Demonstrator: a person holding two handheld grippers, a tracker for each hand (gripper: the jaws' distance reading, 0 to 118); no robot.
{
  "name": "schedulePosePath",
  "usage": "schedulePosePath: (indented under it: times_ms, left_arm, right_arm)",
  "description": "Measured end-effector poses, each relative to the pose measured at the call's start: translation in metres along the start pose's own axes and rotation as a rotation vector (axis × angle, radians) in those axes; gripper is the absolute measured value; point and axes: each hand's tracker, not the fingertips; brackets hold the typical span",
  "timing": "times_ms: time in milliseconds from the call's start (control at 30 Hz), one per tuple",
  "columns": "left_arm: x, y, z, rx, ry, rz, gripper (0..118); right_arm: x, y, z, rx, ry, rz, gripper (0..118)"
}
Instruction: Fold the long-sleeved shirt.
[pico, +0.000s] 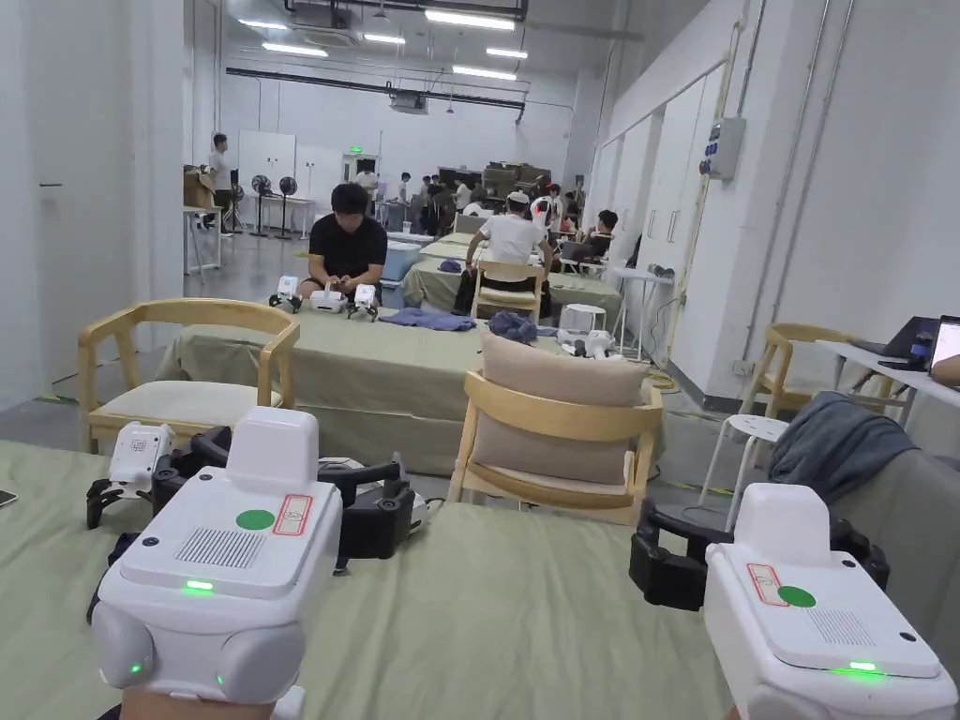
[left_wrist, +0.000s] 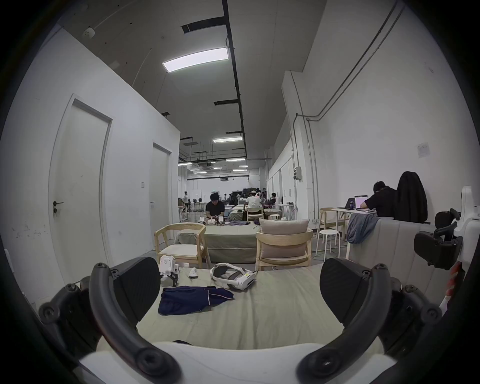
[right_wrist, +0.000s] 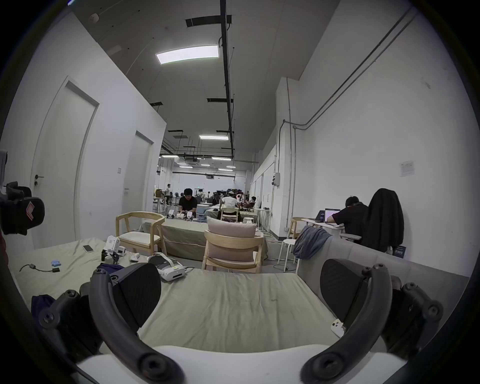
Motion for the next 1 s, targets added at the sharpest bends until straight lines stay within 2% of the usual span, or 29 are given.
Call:
schedulePosePath:
  times_ms: [1000]
  left_arm:
    - [-0.006,0.012,0.007,0.039,0.006,-0.003,111]
  right_arm:
    - [0.0,0.004,0.0,0.033,0.009,-0.002,118]
